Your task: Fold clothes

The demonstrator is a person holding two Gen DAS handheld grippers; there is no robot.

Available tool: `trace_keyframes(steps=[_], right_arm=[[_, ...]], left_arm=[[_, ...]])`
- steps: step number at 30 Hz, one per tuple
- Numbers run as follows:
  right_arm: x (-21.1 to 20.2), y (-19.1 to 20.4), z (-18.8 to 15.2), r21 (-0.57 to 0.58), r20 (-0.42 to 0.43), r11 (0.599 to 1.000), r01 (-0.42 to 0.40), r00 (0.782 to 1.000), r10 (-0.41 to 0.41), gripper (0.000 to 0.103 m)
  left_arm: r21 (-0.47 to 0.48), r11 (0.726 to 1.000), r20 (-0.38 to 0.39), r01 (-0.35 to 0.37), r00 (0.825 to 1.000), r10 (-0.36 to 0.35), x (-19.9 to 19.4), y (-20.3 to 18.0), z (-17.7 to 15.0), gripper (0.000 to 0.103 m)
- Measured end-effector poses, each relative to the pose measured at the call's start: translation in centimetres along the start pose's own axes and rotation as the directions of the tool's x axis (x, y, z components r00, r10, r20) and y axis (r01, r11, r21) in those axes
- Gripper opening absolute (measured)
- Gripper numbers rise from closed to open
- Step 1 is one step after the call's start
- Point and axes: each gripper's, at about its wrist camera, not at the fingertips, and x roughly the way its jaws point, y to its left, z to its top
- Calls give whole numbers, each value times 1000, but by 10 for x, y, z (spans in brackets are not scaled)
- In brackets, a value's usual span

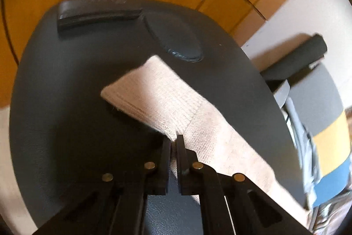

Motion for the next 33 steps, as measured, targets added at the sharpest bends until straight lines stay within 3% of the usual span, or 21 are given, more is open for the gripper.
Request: trace_keyframes(steps=[5, 8, 11, 16, 19, 21, 25, 28, 33], right_arm=[[0, 0, 0, 4, 1, 1000, -1, 1000, 1, 38], [1, 0, 0, 8, 2, 1000, -4, 1000, 4, 38], [1, 0, 0, 13, 3, 1000, -8, 1000, 8, 39], [-2, -3, 4, 36, -22, 999, -19, 1000, 20, 40], [-20, -5, 4, 59, -7, 997, -42, 999, 42, 47], [-34, -9, 0, 78, 6, 994, -72, 997, 72, 48], [-59, -31, -17, 178, 26, 977, -116, 993, 113, 48], [-70, -53, -30, 287, 31, 947, -142, 990, 139, 48], [-83, -86, -47, 370, 20, 922, -116, 993, 117, 48]], left_arm=[[-25, 997, 79, 73, 994, -70, -32, -15, 1, 3], [82, 983, 128, 167, 976, -177, -69, -57, -5, 3], [206, 947, 142, 247, 950, -279, -104, -104, -25, 3], [404, 842, 81, 357, 903, -422, -149, -196, -71, 3], [479, 771, 17, 420, 873, -487, -166, -247, -101, 3], [541, 705, -26, 458, 847, -531, -181, -280, -134, 3], [639, 588, -119, 496, 819, -562, -202, -336, -203, 3], [695, 504, -209, 513, 814, -541, -196, -372, -272, 3], [710, 475, -318, 520, 838, -443, -160, -400, -357, 3]])
